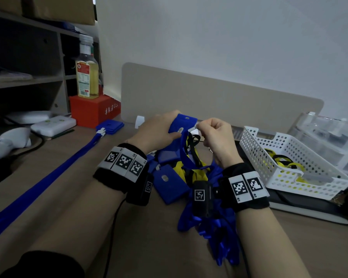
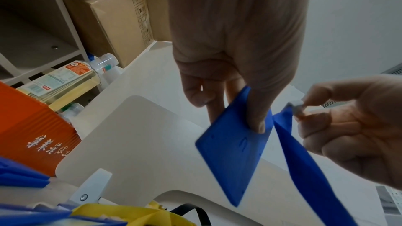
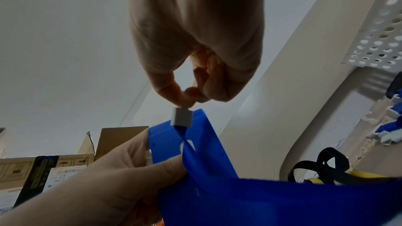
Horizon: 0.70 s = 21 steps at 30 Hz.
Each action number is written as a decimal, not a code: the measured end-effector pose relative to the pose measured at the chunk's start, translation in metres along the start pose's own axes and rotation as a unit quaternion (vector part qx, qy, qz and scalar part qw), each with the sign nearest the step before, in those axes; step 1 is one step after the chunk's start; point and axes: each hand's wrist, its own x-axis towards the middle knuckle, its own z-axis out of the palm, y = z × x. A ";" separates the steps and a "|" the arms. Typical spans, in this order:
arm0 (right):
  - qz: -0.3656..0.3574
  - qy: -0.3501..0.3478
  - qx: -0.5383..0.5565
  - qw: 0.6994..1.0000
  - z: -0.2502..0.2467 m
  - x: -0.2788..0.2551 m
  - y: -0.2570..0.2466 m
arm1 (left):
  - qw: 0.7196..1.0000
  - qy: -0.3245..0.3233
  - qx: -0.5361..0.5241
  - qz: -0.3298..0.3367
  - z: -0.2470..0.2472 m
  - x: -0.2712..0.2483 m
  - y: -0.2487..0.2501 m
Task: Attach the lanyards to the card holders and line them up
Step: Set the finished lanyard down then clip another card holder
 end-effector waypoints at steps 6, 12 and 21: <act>-0.001 -0.008 0.005 1.000 0.002 -0.001 -0.002 | 0.993 0.038 0.101 0.040 0.003 0.002 0.002; 0.007 0.011 0.039 0.999 0.004 -0.001 -0.005 | 0.981 0.069 0.168 0.060 0.001 0.004 0.007; 0.012 0.021 0.043 0.999 0.006 -0.001 -0.001 | 0.961 0.086 0.244 0.101 0.003 0.003 0.009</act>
